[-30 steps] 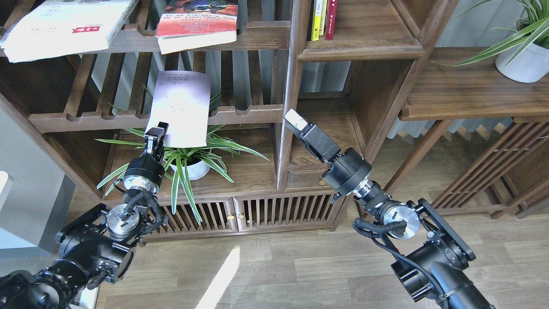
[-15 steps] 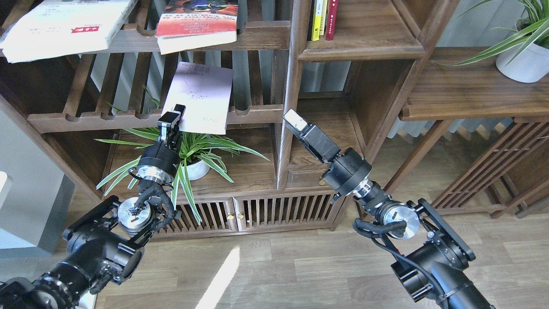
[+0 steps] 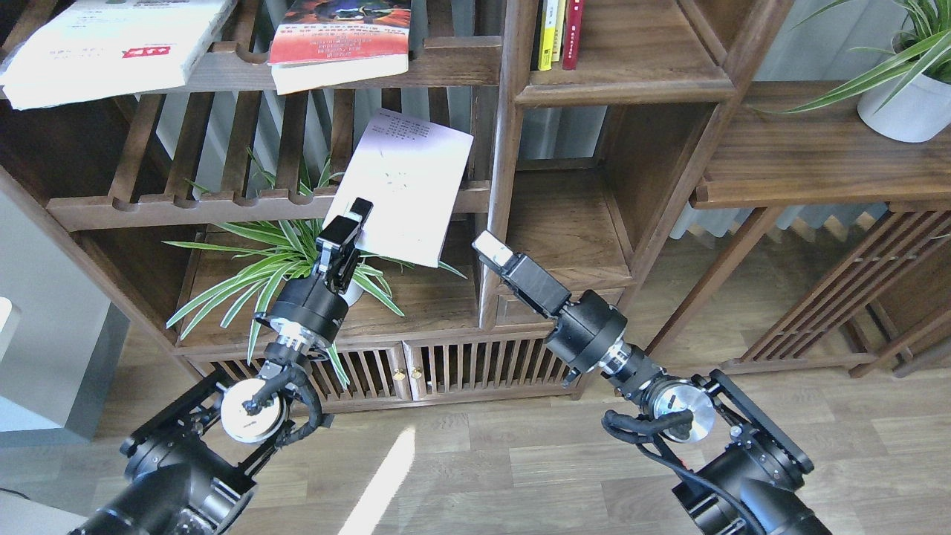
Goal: Organize books on shelf
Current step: 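Lift the white book upright off the shelf with the left gripper, then bring the right gripper to the book and grasp it from the left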
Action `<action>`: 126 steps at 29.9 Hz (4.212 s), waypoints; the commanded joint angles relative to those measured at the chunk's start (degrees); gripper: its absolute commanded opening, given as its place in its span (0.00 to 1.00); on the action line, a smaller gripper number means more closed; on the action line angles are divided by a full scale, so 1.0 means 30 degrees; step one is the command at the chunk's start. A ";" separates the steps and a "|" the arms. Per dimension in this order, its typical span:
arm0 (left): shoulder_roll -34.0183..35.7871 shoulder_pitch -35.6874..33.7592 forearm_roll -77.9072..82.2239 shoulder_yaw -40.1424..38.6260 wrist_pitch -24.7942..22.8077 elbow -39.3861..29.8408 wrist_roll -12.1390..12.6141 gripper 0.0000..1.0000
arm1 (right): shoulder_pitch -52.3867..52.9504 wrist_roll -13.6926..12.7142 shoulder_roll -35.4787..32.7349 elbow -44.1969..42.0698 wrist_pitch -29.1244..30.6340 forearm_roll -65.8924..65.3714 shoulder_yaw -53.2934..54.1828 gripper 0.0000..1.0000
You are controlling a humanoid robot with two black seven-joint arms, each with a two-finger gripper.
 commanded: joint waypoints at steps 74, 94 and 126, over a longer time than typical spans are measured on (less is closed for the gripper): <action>0.1001 0.6766 0.3410 0.0284 0.0004 -0.7688 0.0789 0.02 | 0.1636 -0.0116 0.0803 -0.2640 0.0000 0.0058 -0.1152 0.98; 0.1030 0.6766 0.3410 0.0284 0.0004 -0.7600 0.0789 0.03 | 0.1695 -0.0028 0.0979 -0.2816 0.0000 0.1024 -0.1357 0.45; 0.1030 0.6824 0.3322 0.0166 0.0004 -0.7629 0.0467 0.91 | 0.1666 -0.0028 0.1037 -0.2494 0.0000 0.1259 -0.1445 0.19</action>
